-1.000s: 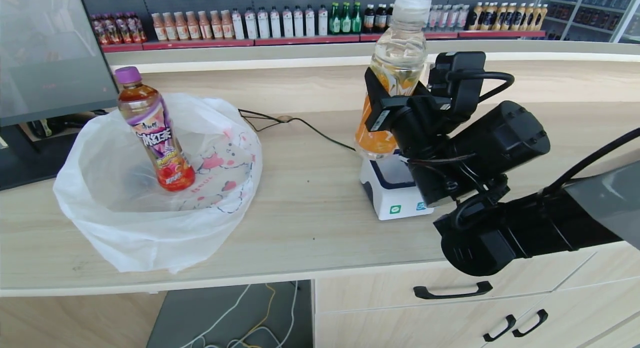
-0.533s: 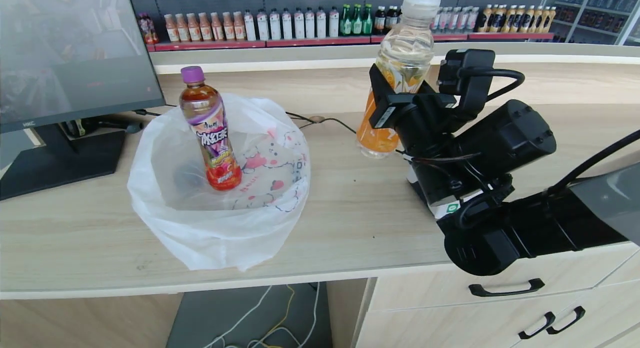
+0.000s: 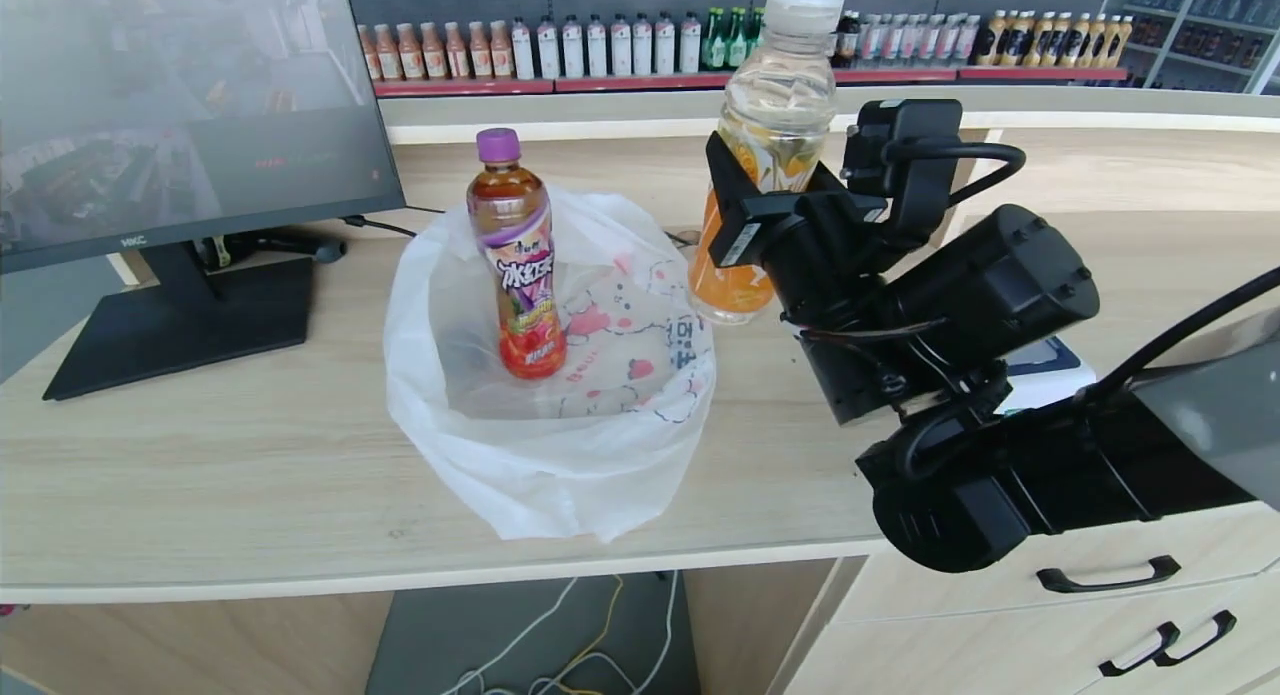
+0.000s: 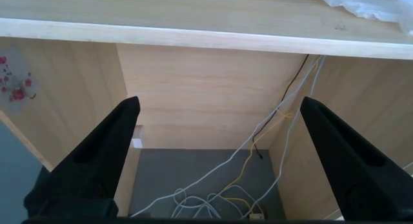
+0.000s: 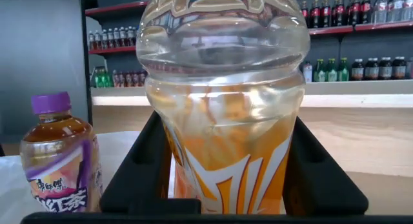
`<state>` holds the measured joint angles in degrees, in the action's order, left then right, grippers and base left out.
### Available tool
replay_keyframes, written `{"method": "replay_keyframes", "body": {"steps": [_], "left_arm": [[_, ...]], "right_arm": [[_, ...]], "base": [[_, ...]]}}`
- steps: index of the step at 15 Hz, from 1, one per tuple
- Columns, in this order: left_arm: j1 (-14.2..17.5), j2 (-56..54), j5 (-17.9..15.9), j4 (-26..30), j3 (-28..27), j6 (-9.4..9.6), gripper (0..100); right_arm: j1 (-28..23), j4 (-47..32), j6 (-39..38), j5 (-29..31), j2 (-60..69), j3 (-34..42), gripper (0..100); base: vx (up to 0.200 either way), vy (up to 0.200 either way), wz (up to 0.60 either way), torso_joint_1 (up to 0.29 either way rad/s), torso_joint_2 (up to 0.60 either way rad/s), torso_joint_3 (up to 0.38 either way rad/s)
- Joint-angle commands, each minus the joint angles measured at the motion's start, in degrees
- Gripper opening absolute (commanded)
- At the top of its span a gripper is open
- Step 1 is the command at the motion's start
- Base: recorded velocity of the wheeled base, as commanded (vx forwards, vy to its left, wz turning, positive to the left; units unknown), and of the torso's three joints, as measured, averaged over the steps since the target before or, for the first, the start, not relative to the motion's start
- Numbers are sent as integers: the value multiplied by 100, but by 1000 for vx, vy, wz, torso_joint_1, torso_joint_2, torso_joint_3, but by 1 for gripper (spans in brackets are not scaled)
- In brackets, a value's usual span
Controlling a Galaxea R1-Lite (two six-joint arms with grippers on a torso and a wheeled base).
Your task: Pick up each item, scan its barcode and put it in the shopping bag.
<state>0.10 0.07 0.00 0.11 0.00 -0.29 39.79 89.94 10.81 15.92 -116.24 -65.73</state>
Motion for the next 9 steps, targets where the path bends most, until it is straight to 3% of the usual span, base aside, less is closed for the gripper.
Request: {"method": "replay_keyframes", "body": {"steps": [1, 4, 9], "left_arm": [[-1, 1, 0, -2, 0, 3, 100], [-10, 1, 9, -2, 0, 3, 100], [-10, 1, 9, -2, 0, 3, 100]], "right_arm": [[249, 6, 17, 69, 22, 8, 0], [600, 6, 17, 104, -75, -1, 0], [662, 6, 17, 113, -329, -45, 0]], "base": [[0, 0, 0, 0, 0, 0], [0, 0, 0, 0, 0, 0], [0, 0, 0, 0, 0, 0]]}}
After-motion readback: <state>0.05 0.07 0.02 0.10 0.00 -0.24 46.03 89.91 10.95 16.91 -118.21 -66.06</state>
